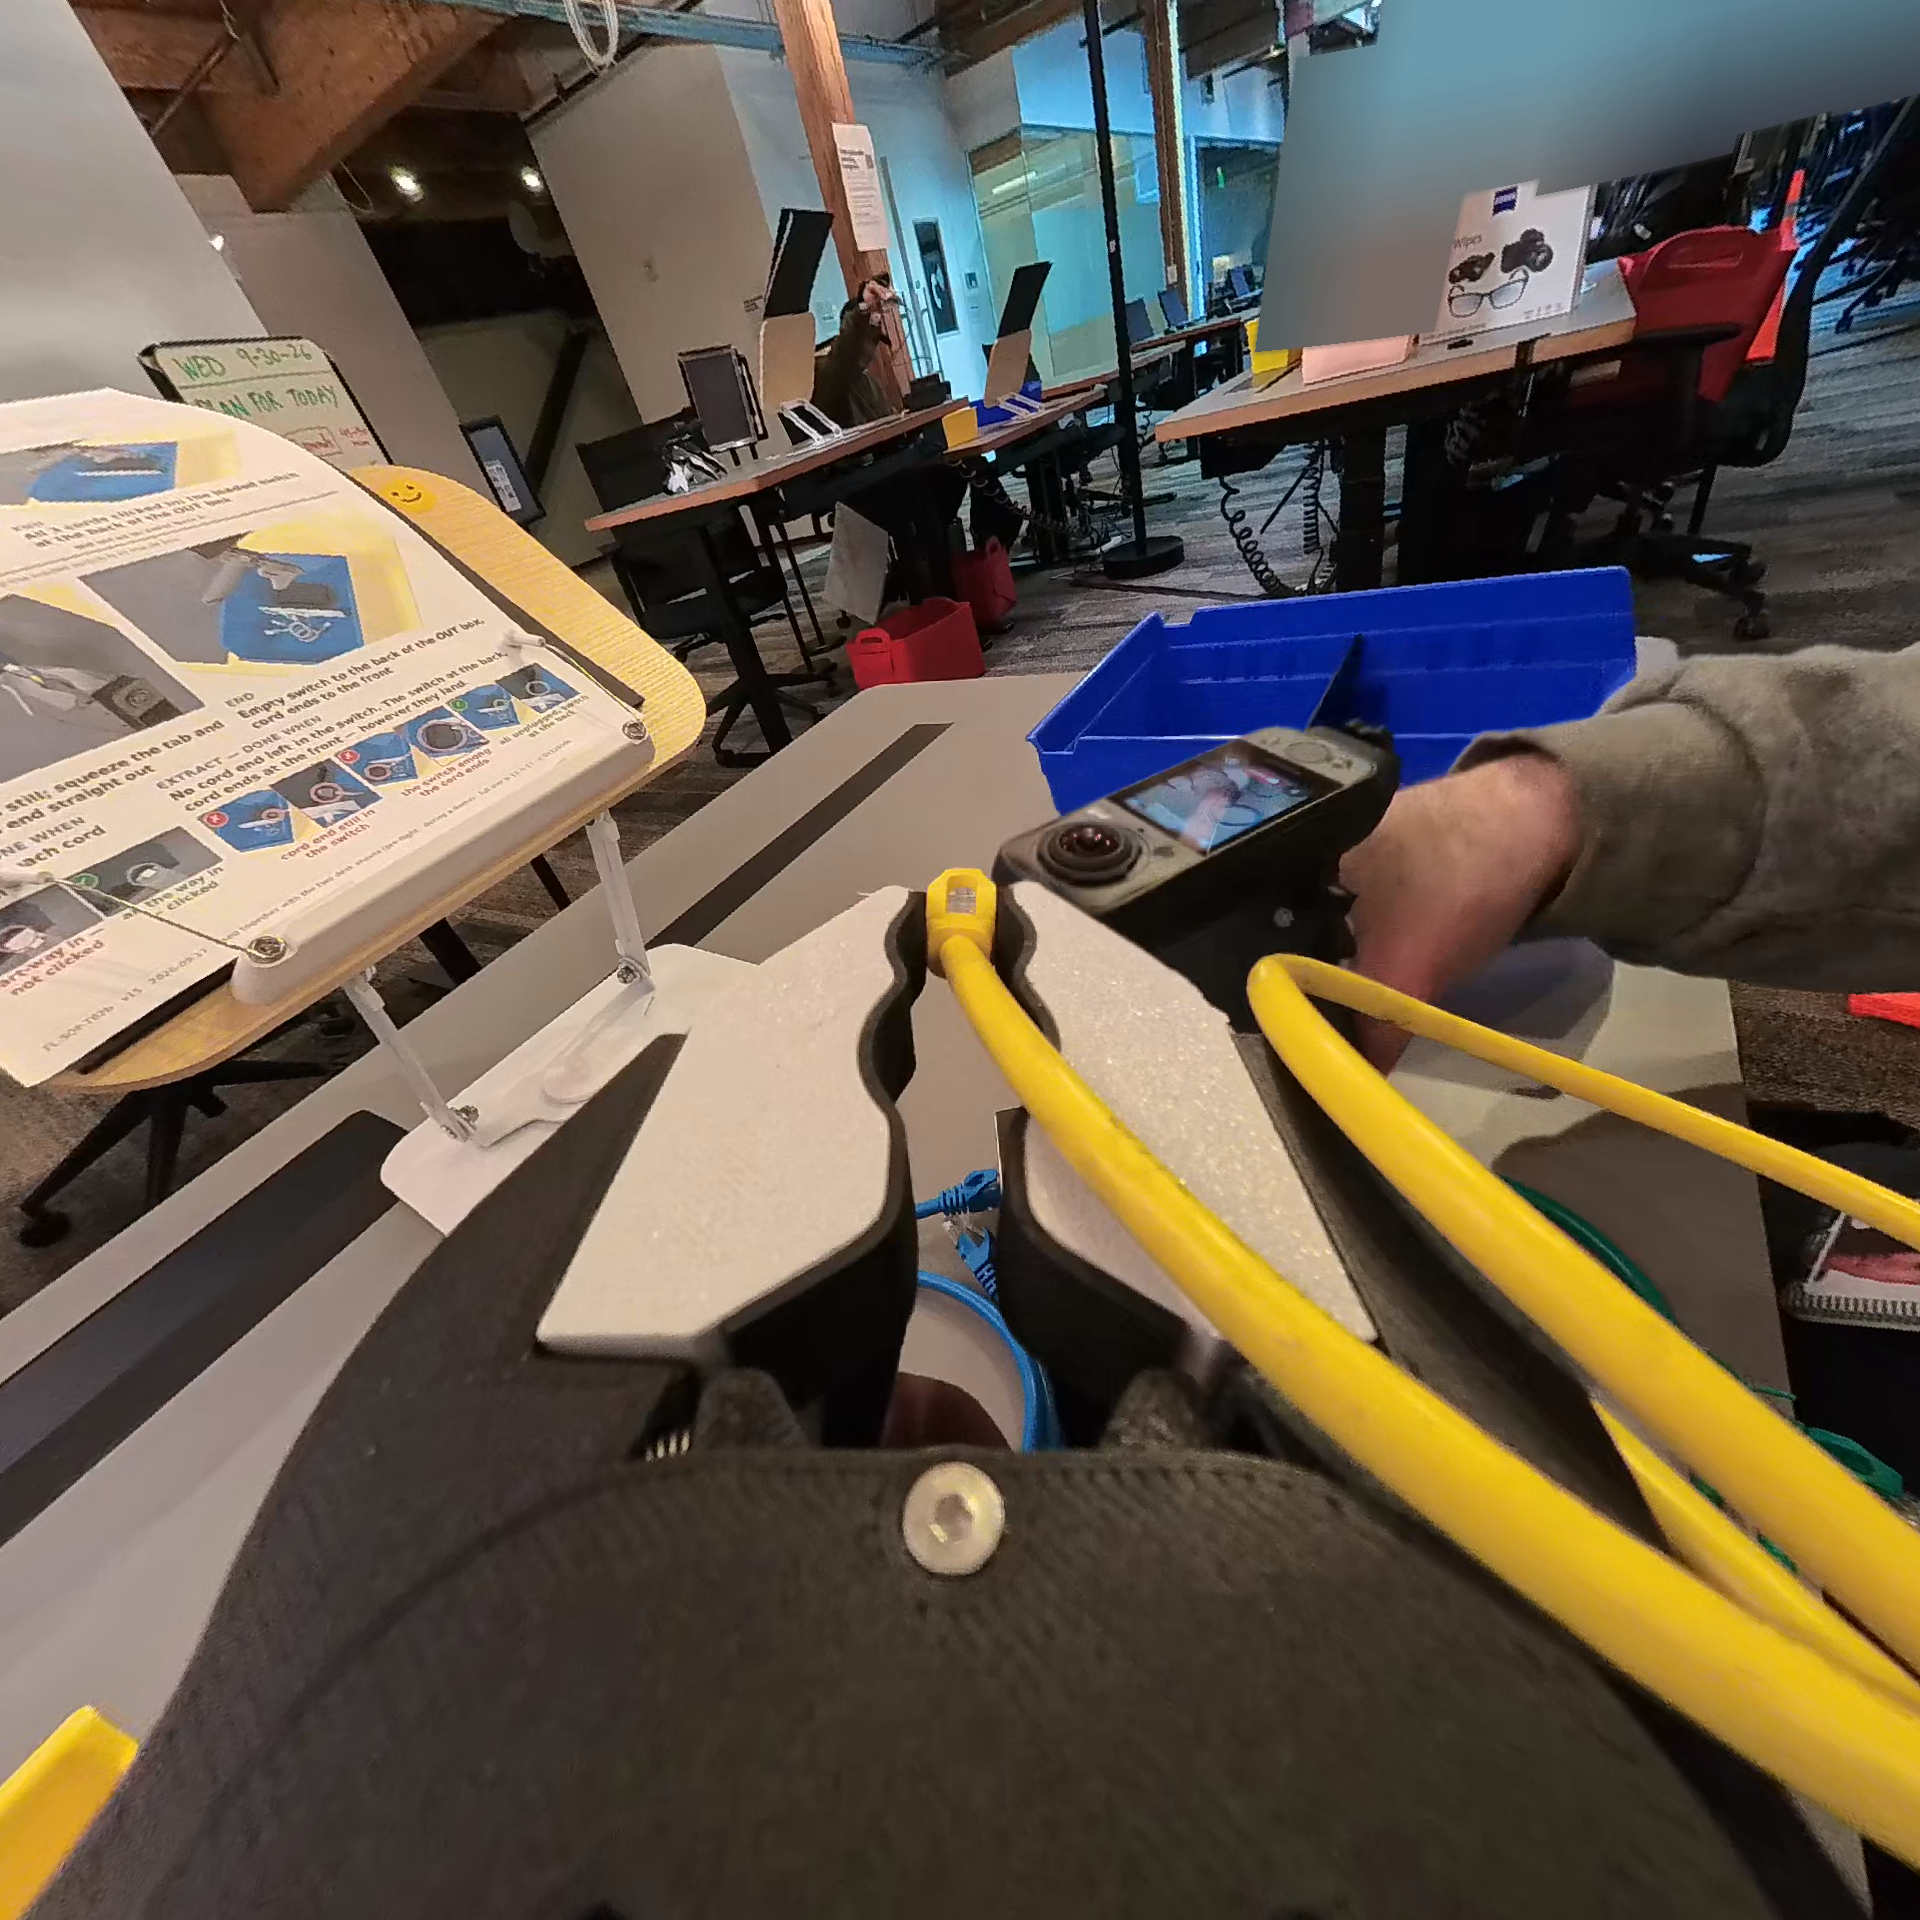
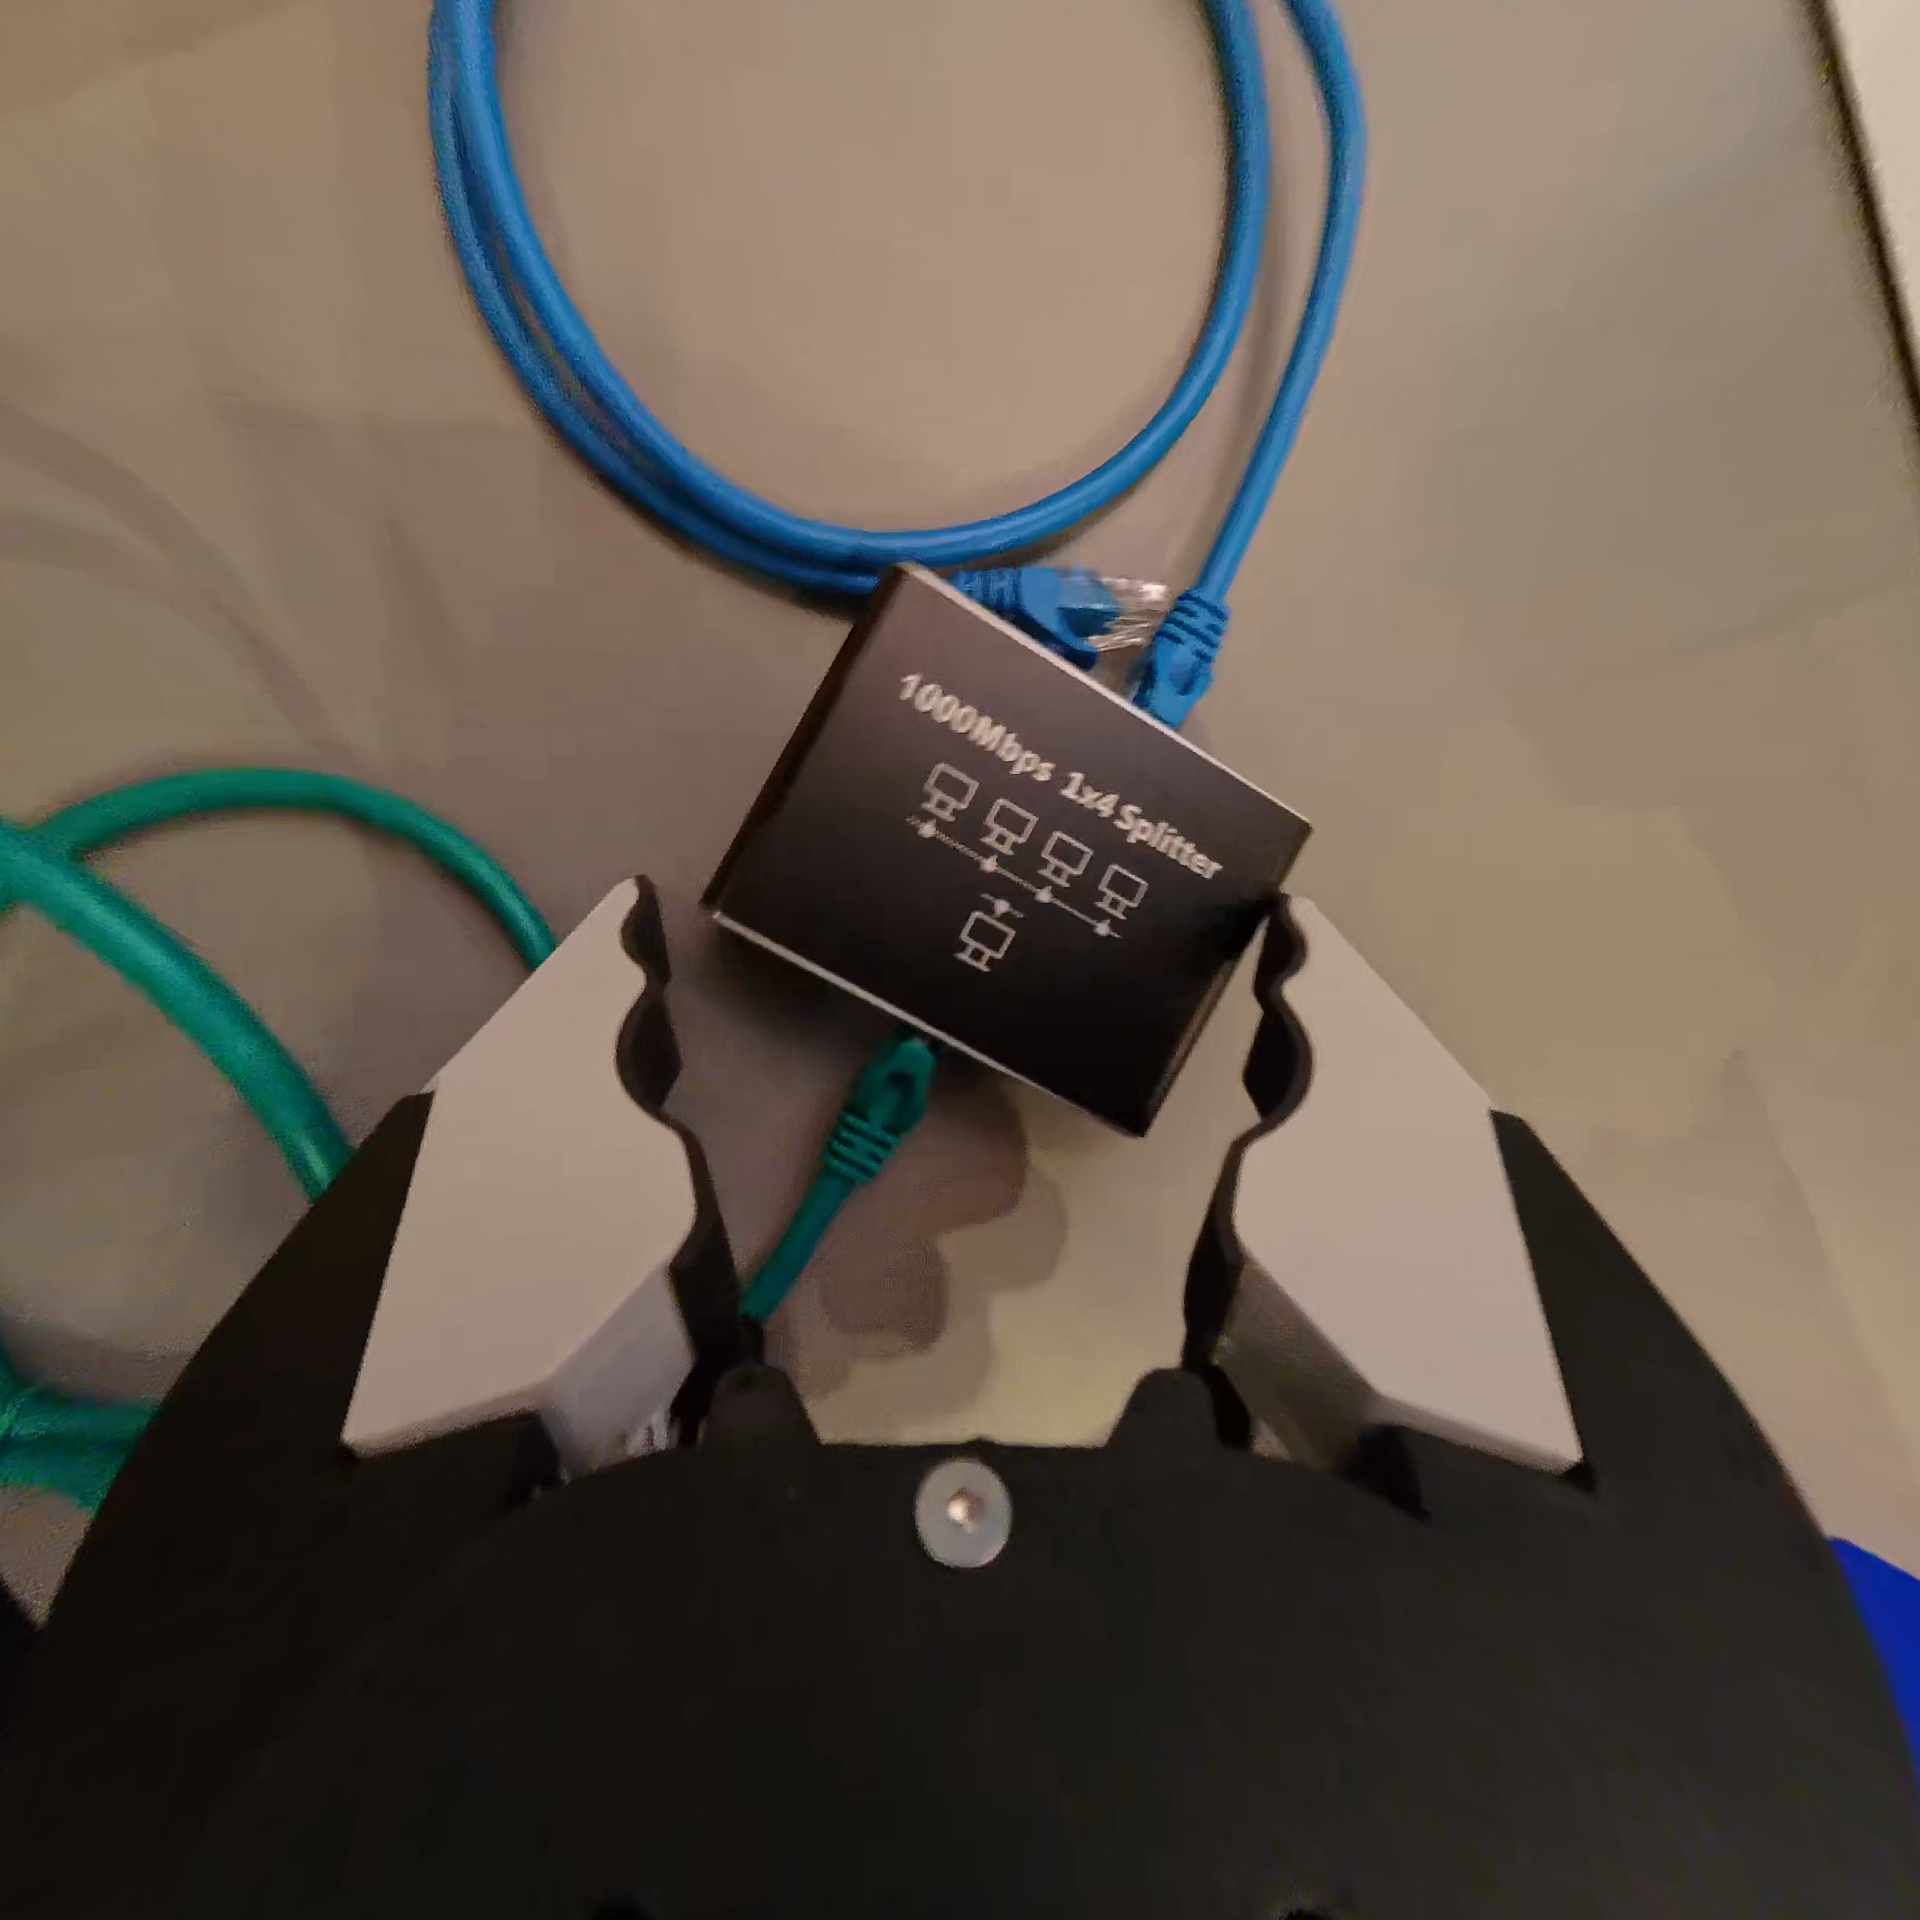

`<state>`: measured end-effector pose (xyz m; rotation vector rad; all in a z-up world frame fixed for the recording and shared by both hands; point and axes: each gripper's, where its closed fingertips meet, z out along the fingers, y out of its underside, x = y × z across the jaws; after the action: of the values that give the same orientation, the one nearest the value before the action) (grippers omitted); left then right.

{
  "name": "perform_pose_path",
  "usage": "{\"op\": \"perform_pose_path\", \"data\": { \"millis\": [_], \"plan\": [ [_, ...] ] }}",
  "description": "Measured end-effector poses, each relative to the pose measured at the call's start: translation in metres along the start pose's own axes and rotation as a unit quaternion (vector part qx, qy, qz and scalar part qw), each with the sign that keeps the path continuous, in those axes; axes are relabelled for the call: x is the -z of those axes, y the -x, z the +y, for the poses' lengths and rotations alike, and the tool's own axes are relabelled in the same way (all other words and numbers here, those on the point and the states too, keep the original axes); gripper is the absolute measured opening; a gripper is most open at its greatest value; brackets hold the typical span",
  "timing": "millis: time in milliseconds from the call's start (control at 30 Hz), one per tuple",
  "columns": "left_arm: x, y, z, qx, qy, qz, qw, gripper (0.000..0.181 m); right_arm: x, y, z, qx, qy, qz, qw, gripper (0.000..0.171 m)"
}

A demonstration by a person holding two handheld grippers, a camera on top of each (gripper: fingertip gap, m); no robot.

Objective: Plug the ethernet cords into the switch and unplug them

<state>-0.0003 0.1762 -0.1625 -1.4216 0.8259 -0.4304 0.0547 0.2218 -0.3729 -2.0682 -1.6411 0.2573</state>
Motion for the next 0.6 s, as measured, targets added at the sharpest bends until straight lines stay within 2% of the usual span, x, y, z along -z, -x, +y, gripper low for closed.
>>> {"op": "perform_pose_path", "data": {
  "millis": [33,167,300,433,500,533,600],
  "plan": [
    [0.000,0.000,0.000,0.000,0.000,-0.001,1.000,0.012,-0.002,-0.003,-0.003,-0.007,-0.011,0.004,1.000,0.102],
    [0.001,0.002,-0.001,0.001,-0.001,-0.003,1.000,0.012,-0.004,-0.008,-0.006,0.001,-0.029,0.004,1.000,0.101],
    [0.001,0.003,-0.001,0.001,-0.001,-0.003,1.000,0.012,0.001,0.000,-0.004,0.083,-0.039,-0.027,0.995,0.101],
    [0.000,0.002,0.001,0.001,0.000,-0.001,1.000,0.012,0.007,0.008,-0.002,0.193,-0.047,-0.060,0.978,0.101],
    [-0.001,0.001,0.001,0.001,0.002,0.000,1.000,0.012,0.006,0.001,-0.003,0.191,-0.042,-0.048,0.979,0.100],
    [-0.001,0.000,0.001,0.000,0.003,0.000,1.000,0.012,0.006,-0.006,-0.004,0.186,-0.038,-0.028,0.981,0.093],
    [-0.001,-0.001,0.001,-0.003,0.004,0.001,1.000,0.012,0.009,-0.016,-0.003,0.186,-0.023,0.008,0.982,0.100]
  ]
}}
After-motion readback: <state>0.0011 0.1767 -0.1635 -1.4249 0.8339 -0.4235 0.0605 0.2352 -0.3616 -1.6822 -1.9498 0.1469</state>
